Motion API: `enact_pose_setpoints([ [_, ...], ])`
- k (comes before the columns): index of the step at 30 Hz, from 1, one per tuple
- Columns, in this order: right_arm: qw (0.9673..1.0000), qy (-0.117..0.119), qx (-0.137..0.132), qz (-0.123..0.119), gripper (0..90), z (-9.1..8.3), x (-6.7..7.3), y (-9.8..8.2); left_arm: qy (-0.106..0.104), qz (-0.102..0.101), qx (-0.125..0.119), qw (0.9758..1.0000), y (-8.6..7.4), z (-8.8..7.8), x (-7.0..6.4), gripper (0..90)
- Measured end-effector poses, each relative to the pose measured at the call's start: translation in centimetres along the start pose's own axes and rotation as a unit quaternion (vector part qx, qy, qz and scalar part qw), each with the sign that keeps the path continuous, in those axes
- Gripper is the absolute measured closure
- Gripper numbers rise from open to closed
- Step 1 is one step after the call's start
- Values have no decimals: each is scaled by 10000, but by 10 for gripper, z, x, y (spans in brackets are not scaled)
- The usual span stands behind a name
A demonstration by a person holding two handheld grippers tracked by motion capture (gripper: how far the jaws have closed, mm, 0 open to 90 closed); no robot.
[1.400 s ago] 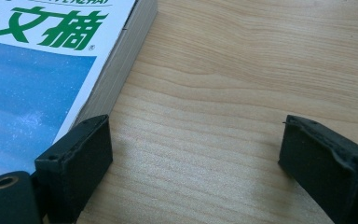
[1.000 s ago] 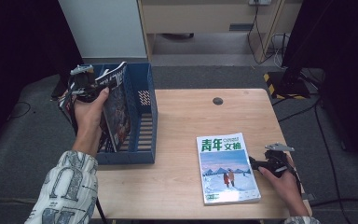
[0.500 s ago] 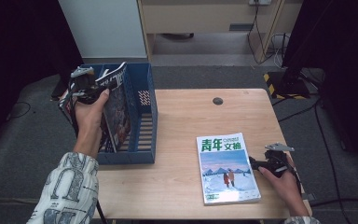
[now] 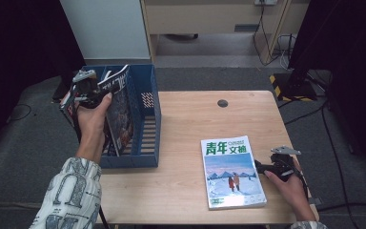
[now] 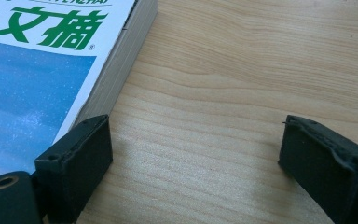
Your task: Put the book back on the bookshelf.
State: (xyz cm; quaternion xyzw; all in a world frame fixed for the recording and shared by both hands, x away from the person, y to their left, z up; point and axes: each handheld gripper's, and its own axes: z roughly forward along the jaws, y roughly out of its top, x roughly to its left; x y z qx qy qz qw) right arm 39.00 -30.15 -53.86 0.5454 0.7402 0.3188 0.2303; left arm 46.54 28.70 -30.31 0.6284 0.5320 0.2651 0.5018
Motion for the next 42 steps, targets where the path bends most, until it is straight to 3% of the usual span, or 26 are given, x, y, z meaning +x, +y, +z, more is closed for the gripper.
enact_pose_setpoints([
  [10, 10000, 3, 19, -24, 96, 0, 0, 0, -41, -115, -292, 9995, -9, -3, 3, 821],
  [15, 10000, -4, 22, -8, 97, -1, 0, 0, -34, -75, -430, 9990, -10, -8, 0, 822],
  [23, 10000, -43, -10, 10, 97, 0, 1, -1, 5, -82, -798, 9968, -19, -8, 4, 820],
  [25, 10000, -41, -10, 3, 97, 0, 0, -1, -13, -174, -865, 9961, -20, -7, 4, 818],
  [34, 10000, -42, -11, 2, 97, 0, 1, -1, 70, -54, -703, 9975, -33, 1, 4, 810],
  [42, 10000, -41, -9, 3, 97, 0, 1, -1, 317, 242, -261, 9989, -34, 4, -3, 814],
])
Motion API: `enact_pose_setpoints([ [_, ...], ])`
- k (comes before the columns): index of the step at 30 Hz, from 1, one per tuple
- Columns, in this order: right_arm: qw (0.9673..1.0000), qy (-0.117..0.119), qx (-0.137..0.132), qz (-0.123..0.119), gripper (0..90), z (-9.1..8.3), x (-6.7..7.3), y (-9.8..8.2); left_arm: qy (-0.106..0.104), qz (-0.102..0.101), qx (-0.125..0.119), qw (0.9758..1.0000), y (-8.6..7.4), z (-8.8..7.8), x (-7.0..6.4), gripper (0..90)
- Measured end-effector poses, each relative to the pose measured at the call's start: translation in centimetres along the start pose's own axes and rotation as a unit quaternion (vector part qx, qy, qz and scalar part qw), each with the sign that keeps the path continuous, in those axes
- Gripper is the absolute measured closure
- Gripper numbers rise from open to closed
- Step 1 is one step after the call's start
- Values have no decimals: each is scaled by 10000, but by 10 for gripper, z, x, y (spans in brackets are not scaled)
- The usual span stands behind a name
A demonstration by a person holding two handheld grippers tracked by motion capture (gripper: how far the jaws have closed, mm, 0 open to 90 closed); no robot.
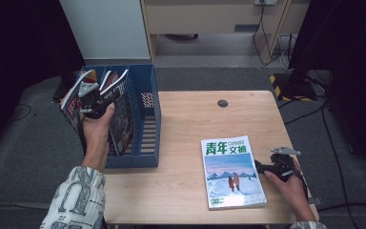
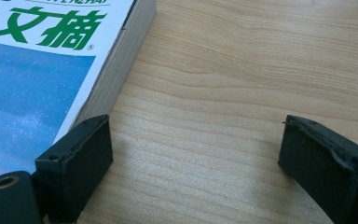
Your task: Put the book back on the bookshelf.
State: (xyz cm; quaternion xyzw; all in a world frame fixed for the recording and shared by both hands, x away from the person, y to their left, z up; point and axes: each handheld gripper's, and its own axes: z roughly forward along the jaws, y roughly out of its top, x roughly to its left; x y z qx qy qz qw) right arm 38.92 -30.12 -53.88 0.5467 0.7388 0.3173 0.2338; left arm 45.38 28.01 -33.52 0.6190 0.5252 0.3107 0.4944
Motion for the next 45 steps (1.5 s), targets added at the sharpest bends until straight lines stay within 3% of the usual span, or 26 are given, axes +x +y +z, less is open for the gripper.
enact_pose_setpoints([
  [2, 10000, -1, 0, 1, 97, 0, 0, 0, 52, 88, 23, 9999, -1, 0, -2, 814],
  [8, 10000, 2, 3, 8, 97, 0, 0, 0, 0, -11, -40, 10000, 1, 0, -6, 809],
  [12, 10000, 0, -1, 2, 97, 0, 0, 0, 18, 118, -29, 9999, 2, 2, -14, 808],
  [17, 10000, 0, 0, 2, 97, 0, 0, 0, 67, 67, -25, 10000, 2, 2, -15, 808],
  [22, 10000, 0, -1, 3, 97, 0, 0, 0, 200, 105, 143, 9996, 5, -2, -13, 808],
  [32, 10000, 0, -1, 1, 97, 0, 0, 0, 175, 295, 507, 9981, 4, -6, -13, 793],
  [35, 10000, 0, -1, 1, 97, 0, 0, 0, 215, 242, 631, 9975, 0, -6, -11, 795],
  [38, 10000, 0, 0, 1, 97, 0, 0, 0, 248, 184, 621, 9976, -4, -7, -6, 794],
  [45, 10000, 0, -1, 1, 97, 0, 0, 0, 275, 276, 655, 9971, -4, -12, -2, 790],
])
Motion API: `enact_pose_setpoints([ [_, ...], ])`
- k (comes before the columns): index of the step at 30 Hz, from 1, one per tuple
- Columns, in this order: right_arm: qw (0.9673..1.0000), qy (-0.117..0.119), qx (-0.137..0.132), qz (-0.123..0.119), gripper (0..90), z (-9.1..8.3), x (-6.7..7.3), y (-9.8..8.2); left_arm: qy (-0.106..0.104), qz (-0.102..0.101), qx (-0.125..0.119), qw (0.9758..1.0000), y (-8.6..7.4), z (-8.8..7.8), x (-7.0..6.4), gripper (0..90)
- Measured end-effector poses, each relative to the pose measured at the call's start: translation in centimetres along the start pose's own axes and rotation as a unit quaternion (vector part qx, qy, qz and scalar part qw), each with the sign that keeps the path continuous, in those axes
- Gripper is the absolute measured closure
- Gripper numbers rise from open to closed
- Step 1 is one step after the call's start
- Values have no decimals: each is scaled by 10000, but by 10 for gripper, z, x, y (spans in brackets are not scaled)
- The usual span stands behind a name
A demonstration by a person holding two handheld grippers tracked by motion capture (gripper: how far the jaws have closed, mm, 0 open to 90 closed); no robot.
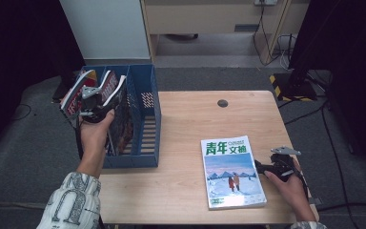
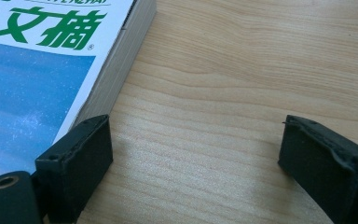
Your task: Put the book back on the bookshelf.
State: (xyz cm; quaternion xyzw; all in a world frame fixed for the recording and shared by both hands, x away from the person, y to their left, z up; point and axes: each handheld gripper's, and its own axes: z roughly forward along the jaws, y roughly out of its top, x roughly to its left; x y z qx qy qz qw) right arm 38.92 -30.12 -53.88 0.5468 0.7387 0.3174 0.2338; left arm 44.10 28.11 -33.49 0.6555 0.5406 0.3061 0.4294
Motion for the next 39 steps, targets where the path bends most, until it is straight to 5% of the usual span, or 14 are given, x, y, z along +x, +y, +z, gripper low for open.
enact_pose_setpoints([
  [22, 10000, -2, 1, 12, 97, 0, 0, 0, 17, -42, 303, 9995, 11, -2, -1, 687],
  [30, 10000, -4, -1, 11, 97, 0, 0, 0, -100, -86, 625, 9980, 17, -2, 1, 736],
  [39, 10000, 1, 11, 13, 97, 0, 0, 0, -78, 16, 673, 9977, 18, -7, 5, 817],
])
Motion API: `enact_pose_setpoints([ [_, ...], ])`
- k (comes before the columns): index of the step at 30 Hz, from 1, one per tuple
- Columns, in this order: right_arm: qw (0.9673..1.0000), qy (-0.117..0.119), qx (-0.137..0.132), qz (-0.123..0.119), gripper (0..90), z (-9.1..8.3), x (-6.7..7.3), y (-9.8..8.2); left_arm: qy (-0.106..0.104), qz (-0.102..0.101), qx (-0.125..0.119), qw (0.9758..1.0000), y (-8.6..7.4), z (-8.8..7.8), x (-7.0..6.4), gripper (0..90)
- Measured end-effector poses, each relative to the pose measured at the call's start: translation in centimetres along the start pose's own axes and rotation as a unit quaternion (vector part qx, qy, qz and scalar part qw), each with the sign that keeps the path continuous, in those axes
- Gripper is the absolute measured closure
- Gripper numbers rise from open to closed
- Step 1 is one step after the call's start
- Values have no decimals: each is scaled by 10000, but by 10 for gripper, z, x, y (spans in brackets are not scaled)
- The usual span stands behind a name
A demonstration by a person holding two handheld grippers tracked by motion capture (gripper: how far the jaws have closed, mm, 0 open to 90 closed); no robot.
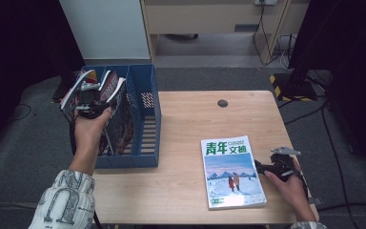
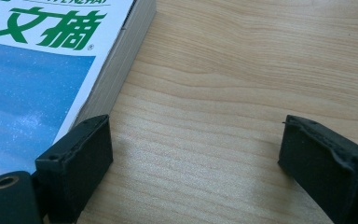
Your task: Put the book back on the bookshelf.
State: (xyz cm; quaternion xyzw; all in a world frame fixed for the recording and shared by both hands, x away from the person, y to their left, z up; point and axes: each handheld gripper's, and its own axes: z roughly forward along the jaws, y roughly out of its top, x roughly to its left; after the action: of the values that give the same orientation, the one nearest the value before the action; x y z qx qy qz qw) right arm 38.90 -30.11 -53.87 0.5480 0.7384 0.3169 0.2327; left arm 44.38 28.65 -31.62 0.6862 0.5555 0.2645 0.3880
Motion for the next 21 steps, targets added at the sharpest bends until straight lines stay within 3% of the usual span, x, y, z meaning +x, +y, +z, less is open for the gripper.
enact_pose_setpoints([
  [12, 10000, 1, 0, 0, 97, 0, 0, 0, -120, -286, -225, 9993, 2, -6, 5, 822],
  [21, 10000, 1, 0, 1, 97, 0, 0, 0, -112, -412, -586, 9974, 10, -5, 4, 821],
])
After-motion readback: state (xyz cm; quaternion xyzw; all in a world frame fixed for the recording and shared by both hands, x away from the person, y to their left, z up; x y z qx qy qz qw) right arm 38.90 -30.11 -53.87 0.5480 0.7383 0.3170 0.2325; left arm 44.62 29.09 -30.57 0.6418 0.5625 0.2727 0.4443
